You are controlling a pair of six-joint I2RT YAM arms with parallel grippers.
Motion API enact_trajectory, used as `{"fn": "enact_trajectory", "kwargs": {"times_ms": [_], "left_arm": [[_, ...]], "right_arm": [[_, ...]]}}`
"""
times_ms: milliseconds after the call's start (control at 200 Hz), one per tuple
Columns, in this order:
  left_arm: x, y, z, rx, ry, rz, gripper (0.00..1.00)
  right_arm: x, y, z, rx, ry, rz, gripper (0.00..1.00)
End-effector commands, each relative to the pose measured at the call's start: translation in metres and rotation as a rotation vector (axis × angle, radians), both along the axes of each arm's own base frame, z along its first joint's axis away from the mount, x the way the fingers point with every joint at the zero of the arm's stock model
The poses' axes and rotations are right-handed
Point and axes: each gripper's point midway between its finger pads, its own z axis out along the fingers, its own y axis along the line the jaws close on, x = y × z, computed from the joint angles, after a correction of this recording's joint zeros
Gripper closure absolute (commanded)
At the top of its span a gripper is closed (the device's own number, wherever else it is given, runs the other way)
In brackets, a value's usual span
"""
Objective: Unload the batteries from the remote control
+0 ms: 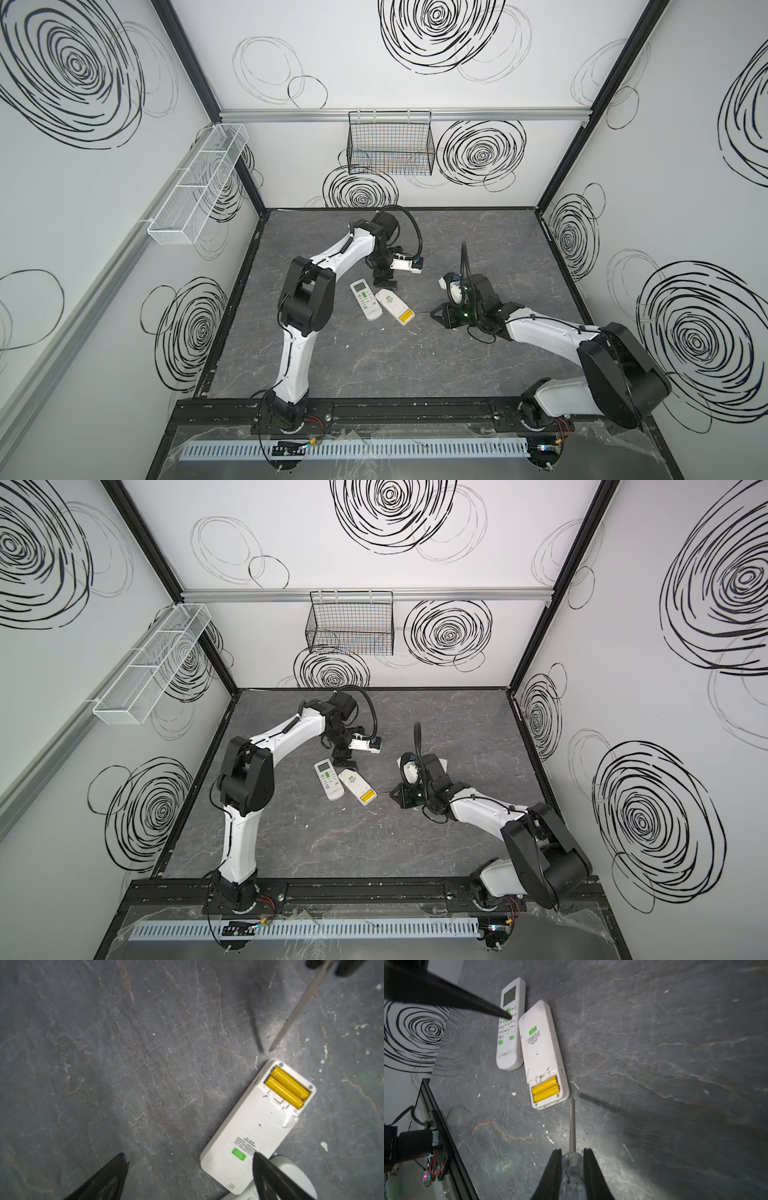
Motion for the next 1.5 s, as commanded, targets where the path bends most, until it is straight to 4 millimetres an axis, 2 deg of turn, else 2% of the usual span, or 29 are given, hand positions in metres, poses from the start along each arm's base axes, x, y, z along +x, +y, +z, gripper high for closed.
{"fn": "enact_trajectory", "kwargs": {"times_ms": [0,145,300,400,460,625,775,941,1061,1261,1386,1496], "left_arm": [[-0.025,0.011,-0.011,0.055,0.028,-0.113,0.04],[-0.039,0.015,-0.024,0.065,-0.022,-0.183,0.04],[-0.045,0.012,-0.039,0.092,-0.056,-0.228,0.04],[-0.045,0.011,-0.045,0.102,-0.074,-0.234,0.04],[-0.042,0.01,-0.047,0.1,-0.086,-0.225,0.0],[-0.039,0.015,-0.051,0.109,-0.09,-0.199,0.21],[-0.044,0.024,-0.052,0.093,-0.067,-0.167,0.21],[-0.037,0.047,-0.059,0.127,-0.059,-0.111,0.12],[-0.039,0.06,-0.07,0.161,-0.028,-0.103,0.21],[-0.053,0.047,-0.075,0.106,0.008,-0.114,0.32],[-0.06,0.048,-0.082,0.113,0.024,-0.117,0.37],[-0.063,0.049,-0.086,0.116,0.04,-0.106,0.43]], "right_arm": [[0.005,-0.009,0.014,0.004,-0.051,-0.011,1.0],[-0.001,-0.011,0.03,0.015,-0.11,0.036,1.0],[-0.007,-0.017,0.036,0.013,-0.135,0.049,1.0],[-0.01,-0.019,0.041,0.017,-0.157,0.06,1.0],[-0.013,-0.02,0.045,0.016,-0.179,0.069,1.0],[-0.021,-0.022,0.058,0.0,-0.288,0.138,1.0],[-0.026,-0.021,0.066,-0.054,-0.396,0.207,1.0],[-0.031,-0.014,0.067,-0.063,-0.431,0.266,1.0],[-0.036,-0.003,0.059,-0.096,-0.433,0.325,1.0],[-0.041,0.013,0.041,-0.174,-0.409,0.407,1.0],[-0.047,0.023,0.04,-0.188,-0.441,0.463,1.0],[-0.042,0.024,0.04,-0.219,-0.475,0.472,1.0]]}}
